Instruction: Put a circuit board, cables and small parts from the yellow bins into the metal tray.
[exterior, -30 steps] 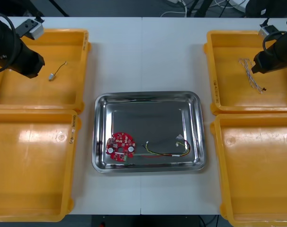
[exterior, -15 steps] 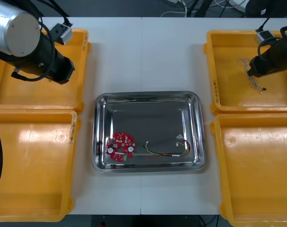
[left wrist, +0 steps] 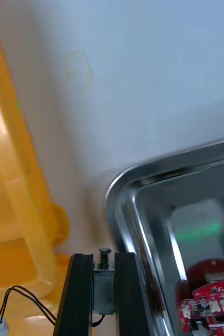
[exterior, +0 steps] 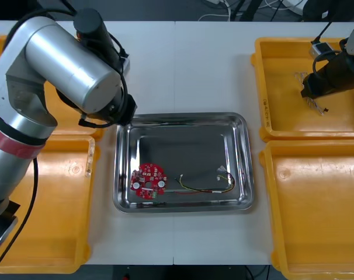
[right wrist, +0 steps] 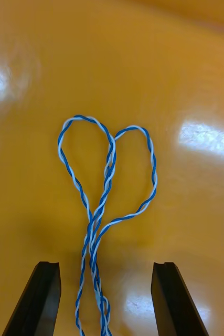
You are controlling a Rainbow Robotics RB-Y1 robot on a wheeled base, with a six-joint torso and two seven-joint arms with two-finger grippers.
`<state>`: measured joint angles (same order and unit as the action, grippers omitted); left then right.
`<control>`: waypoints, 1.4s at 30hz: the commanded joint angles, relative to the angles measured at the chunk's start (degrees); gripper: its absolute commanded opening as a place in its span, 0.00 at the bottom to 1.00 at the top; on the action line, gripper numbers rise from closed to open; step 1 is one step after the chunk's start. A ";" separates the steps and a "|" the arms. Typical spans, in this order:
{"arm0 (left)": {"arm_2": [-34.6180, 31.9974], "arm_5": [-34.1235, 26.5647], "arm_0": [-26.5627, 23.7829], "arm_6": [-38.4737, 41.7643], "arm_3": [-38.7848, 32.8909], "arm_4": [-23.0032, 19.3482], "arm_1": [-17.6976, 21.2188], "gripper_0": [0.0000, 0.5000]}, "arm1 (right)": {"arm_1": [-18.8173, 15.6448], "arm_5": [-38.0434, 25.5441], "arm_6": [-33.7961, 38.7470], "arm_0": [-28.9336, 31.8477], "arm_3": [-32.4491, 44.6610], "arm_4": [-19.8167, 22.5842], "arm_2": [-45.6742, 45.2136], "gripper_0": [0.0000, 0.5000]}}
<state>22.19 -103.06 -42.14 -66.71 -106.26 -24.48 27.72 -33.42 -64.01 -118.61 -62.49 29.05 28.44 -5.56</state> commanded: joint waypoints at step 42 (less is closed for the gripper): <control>16.30 17.11 4.09 22.59 5.98 5.23 -2.06 0.00 | 1.60 2.84 -0.22 -3.08 -3.82 0.03 -1.48 0.00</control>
<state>37.18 -86.88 -38.77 -45.81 -99.63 -19.67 25.60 -32.77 -61.69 -118.61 -63.44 25.25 28.19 -5.56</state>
